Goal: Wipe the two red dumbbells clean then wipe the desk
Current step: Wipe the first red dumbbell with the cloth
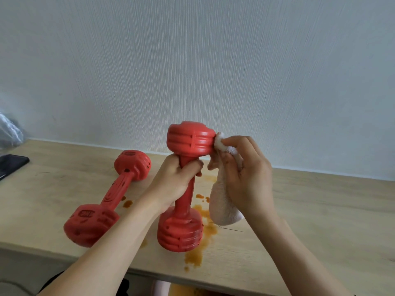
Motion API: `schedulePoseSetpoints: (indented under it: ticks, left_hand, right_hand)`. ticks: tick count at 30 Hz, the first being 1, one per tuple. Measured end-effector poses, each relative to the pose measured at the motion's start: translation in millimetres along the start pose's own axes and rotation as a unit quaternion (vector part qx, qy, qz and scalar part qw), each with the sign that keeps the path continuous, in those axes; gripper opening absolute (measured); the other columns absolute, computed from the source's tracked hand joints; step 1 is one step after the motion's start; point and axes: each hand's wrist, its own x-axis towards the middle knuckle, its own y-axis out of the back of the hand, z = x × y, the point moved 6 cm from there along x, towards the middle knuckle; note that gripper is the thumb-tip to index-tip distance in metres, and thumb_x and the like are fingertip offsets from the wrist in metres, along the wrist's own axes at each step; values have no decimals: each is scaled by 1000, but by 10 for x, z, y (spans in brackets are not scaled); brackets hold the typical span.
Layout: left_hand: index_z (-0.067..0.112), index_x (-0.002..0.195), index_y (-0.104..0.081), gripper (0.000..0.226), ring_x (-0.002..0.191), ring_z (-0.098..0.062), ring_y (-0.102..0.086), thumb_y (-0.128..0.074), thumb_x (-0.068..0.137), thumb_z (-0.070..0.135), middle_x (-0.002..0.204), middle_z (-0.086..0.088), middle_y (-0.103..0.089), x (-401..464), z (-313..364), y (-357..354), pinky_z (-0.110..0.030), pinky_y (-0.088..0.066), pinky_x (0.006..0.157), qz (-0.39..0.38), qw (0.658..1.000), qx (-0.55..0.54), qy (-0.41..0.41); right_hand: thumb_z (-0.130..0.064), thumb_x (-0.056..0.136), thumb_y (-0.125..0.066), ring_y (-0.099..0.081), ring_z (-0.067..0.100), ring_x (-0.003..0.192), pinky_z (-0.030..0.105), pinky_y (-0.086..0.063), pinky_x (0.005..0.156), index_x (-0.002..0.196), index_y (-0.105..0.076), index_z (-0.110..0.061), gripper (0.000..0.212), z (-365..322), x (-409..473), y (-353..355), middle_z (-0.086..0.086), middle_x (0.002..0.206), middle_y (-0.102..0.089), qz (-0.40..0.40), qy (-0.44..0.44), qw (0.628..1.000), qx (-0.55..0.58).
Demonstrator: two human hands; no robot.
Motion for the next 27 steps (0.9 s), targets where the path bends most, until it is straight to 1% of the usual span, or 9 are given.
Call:
schedulePoseSetpoints:
  ticks: [3,6,10,12,14,19,22,25,27]
  left_hand:
    - [15,60,-56,14,57,1,-52,-54,73,22,54,10,-54,-27,25,-21,-12,-41,58,-15,1000,-12,-2]
    - [13,63,-57,15,55,2,-52,-56,73,24,53,11,-55,-37,24,-11,-10,-40,56,-13,1000,-17,8]
    - [17,63,-59,22,51,3,-51,-60,83,23,50,13,-58,6,-12,50,-13,-37,52,24,999,27,21]
    - [14,68,-63,21,54,-2,-53,-56,75,33,55,6,-62,13,5,41,-16,-40,53,31,999,40,13]
    - [8,76,-66,36,60,-9,-55,-54,70,42,64,-9,-66,3,22,-11,-24,-43,57,18,999,49,5]
    - [14,66,-62,18,57,-1,-58,-55,76,27,54,11,-63,36,-14,4,-18,-43,61,28,999,40,17]
    - [17,61,-57,26,53,4,-54,-58,87,14,50,13,-59,9,-15,-22,-11,-40,56,13,999,32,10]
    - [17,62,-60,17,56,-1,-55,-56,76,26,52,11,-61,15,-5,-14,-18,-42,60,25,999,31,7]
    - [15,66,-62,18,58,-4,-56,-52,73,29,54,9,-61,24,-20,-7,-25,-44,63,28,999,16,17]
  right_hand:
    - [-6,90,-55,-63,6,78,25,-51,71,100,-65,-11,16,93,10,-53,-4,95,-60,-20,-51,998,17]
    - [-9,90,-54,-60,0,84,18,-48,74,103,-67,-15,19,53,-21,-36,-7,95,-59,-13,-51,999,7]
    - [-28,95,-48,-60,25,84,40,-50,64,106,-69,-14,28,-307,-51,44,2,96,-60,5,35,998,-44]
    - [-27,95,-49,-57,28,81,39,-49,57,107,-70,-17,26,-538,-59,5,4,98,-62,6,95,991,-95]
    - [-24,94,-52,-56,29,79,39,-48,52,107,-70,-19,23,-638,-65,-40,6,101,-62,8,121,984,-128]
    - [-30,94,-46,-61,27,79,42,-51,62,106,-66,-20,26,-266,-24,40,2,100,-58,-5,46,998,-49]
    - [-25,92,-48,-61,24,81,43,-51,64,103,-67,-16,24,-120,-2,111,2,98,-58,10,16,999,-38]
    - [-21,92,-51,-62,25,80,42,-52,68,105,-67,-13,22,-293,31,57,5,101,-56,12,42,999,-4]
    - [-19,92,-52,-62,21,81,33,-51,73,107,-64,-14,20,-373,40,11,5,102,-56,3,53,998,13]
